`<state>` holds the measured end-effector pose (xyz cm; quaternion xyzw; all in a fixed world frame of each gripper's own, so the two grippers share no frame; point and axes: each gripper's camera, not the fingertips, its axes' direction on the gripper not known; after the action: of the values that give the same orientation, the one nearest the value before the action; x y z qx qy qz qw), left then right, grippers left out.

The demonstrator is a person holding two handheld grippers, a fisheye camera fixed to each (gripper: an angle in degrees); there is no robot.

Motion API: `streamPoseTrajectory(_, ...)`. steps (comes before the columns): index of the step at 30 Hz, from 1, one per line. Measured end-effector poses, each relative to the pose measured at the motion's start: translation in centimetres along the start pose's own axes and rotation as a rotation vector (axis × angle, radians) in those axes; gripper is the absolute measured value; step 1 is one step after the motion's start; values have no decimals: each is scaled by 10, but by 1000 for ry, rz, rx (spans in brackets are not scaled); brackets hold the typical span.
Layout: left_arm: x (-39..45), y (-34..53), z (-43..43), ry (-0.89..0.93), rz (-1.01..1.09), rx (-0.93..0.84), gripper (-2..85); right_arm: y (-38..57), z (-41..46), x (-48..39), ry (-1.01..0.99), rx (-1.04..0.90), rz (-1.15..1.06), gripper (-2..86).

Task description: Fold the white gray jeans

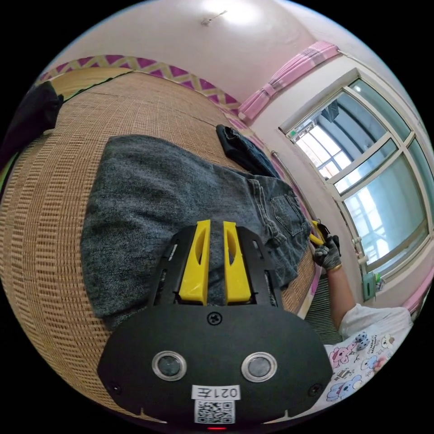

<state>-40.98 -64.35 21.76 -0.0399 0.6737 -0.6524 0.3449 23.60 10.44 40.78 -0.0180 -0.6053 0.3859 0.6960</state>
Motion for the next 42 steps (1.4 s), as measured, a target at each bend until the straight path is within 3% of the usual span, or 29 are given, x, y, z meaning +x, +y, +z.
streamPoseTrajectory(4,-7,3,-7,45,18,-5,22,-6,25,-10,-82,-38,22,85)
streamPoseTrajectory(10,-11,39,-65,249,108,193,-8,45,49,-217,121,-21,-542,64)
streamPoseTrajectory(15,-20,74,-112,278,123,237,-9,180,162,-413,292,-103,-1087,58)
streamPoseTrajectory(18,-30,93,-141,264,116,266,-9,268,254,-462,285,-204,-1273,55)
streamPoseTrajectory(25,-72,130,-185,221,26,279,-9,398,483,-409,340,-624,-1308,55)
streamPoseTrajectory(29,-90,144,-212,173,-3,318,-9,422,480,-407,336,-481,-1349,66)
streamPoseTrajectory(32,-96,131,-221,173,-18,370,-6,436,505,-397,326,-631,-1385,100)
streamPoseTrajectory(37,-85,85,-213,143,45,354,25,358,465,-394,-49,-833,-1105,108)
streamPoseTrajectory(42,-73,34,-179,-31,123,189,44,299,388,-354,195,-661,-1204,59)
